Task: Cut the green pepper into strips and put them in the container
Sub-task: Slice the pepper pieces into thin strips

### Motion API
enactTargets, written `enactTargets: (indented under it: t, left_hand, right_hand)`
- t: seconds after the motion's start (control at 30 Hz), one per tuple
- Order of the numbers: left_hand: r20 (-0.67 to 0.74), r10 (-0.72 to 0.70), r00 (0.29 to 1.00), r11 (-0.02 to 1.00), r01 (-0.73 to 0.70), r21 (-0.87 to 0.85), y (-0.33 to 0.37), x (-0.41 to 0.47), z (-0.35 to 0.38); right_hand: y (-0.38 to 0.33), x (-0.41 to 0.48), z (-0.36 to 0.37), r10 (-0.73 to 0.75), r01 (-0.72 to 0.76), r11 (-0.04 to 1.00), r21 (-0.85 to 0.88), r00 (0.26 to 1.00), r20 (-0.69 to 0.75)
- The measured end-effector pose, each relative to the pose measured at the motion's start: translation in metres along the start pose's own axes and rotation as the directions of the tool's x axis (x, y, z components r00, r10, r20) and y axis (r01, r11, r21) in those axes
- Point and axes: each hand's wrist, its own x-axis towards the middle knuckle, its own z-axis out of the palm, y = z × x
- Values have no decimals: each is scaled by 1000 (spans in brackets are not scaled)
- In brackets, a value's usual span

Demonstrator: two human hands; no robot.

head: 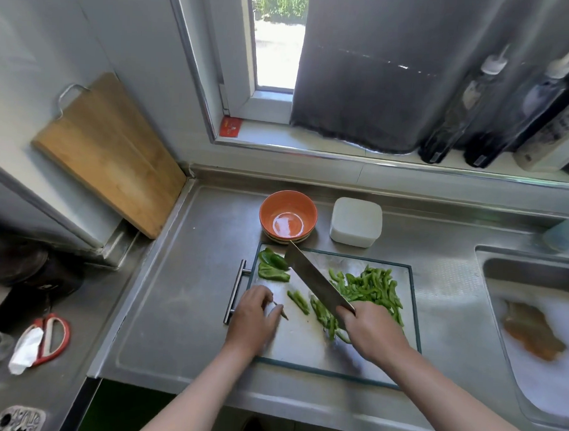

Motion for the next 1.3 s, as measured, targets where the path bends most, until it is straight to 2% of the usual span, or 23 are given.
enactTargets:
  t: [0.17, 0.3, 0.4, 0.47, 0.57, 0.7, 0.77, 0.83, 0.97, 1.07, 1.17, 1.3]
  left_hand:
    - [94, -123, 988, 985, 133, -111, 34, 12, 25]
    - [79, -174, 982, 963, 186, -195, 65, 21, 49]
    - [-6, -169, 986, 974, 167, -151, 67, 19, 41]
    - [-29, -205, 978, 976, 202, -81, 55, 17, 32]
    - [72, -273, 959, 962, 273, 9, 46, 16, 29]
    - [241, -311, 919, 931, 346, -117, 78, 19, 45]
    - [248, -307, 919, 931, 344, -123, 86, 24, 46]
    - [190, -292, 937, 949, 309, -65, 79, 33, 33]
    - [25, -102, 994, 987, 98, 125, 43, 59, -2]
    - [88, -86, 992, 960, 59, 275, 16, 73, -14]
    - [196, -68, 978, 954, 6, 301, -3, 73, -17]
    - [245, 159, 956, 931, -228, 284, -12, 61, -20]
  right_hand:
    - [10, 5, -16, -31, 29, 999, -27, 998, -50]
    - [22, 7, -26, -39, 37, 999, -25, 996, -86]
    - [28, 11, -32, -51, 48, 998, -31, 995, -83]
    - [28, 13, -35, -60, 58, 998, -26, 995, -80]
    - [26, 16, -34, -69, 70, 998, -1, 995, -72]
    - [22, 18, -29, -93, 94, 996, 9, 993, -70]
    - [19, 20, -28, -104, 103, 995, -14, 992, -68]
    - [15, 23, -27, -110, 108, 994, -30, 992, -66]
    - [3, 24, -20, -113, 110, 993, -51, 992, -60]
    - [-6, 24, -10, -104, 102, 993, -62, 994, -45]
    - [-12, 23, 0, -85, 81, 992, -102, 996, -41]
    - [-17, 20, 9, -85, 80, 990, -113, 995, -43]
